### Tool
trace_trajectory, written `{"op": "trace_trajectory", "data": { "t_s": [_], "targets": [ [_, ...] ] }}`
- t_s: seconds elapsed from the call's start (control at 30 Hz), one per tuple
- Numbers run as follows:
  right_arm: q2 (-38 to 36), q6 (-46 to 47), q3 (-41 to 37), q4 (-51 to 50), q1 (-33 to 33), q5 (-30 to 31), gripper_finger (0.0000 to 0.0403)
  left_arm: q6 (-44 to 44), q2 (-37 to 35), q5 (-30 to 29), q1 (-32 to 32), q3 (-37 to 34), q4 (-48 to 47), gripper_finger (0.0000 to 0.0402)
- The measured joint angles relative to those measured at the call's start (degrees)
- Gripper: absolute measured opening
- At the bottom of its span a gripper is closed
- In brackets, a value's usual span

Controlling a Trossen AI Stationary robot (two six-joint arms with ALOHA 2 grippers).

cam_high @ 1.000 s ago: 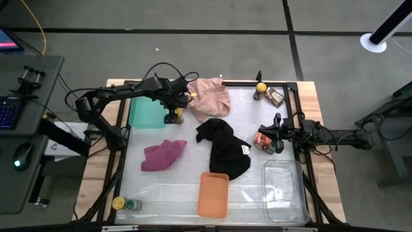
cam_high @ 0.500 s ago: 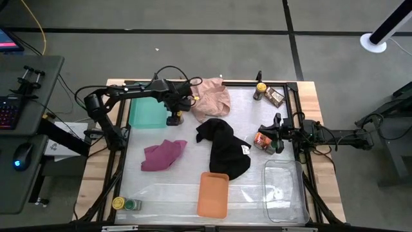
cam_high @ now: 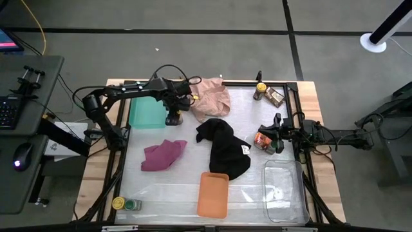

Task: Sort spices by type
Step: Put the top left yellow seasoning bottle into the green bin

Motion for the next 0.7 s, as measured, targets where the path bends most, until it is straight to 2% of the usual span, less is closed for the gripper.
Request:
{"op": "trace_trajectory", "data": {
  "t_s": [0.13, 0.23, 0.33, 0.4, 0.53, 0.7],
  "targets": [
    [0.0, 0.0, 0.0, 0.0, 0.0, 0.0, 0.0001, -0.9, -3.5, -1.1, 1.1, 6.7, 0.4, 0.0189],
    [0.0, 0.0, 0.0, 0.0, 0.0, 0.0, 0.0001, -2.9, -7.1, -5.6, 3.6, 12.0, 1.1, 0.0189],
    [0.0, 0.0, 0.0, 0.0, 0.0, 0.0, 0.0001, -5.0, -11.0, -10.9, 8.4, 13.4, 0.9, 0.0189],
    [0.0, 0.0, 0.0, 0.0, 0.0, 0.0, 0.0001, -9.2, -12.8, -12.4, 13.3, 12.6, -0.9, 0.0189],
    [0.0, 0.0, 0.0, 0.0, 0.0, 0.0, 0.0001, -21.3, -14.7, -10.6, 22.9, 6.8, -5.6, 0.0189],
    [0.0, 0.0, 0.0, 0.0, 0.0, 0.0, 0.0001, -31.0, -13.8, -10.1, 29.2, -1.0, -6.9, 0.0189]
  ]
}}
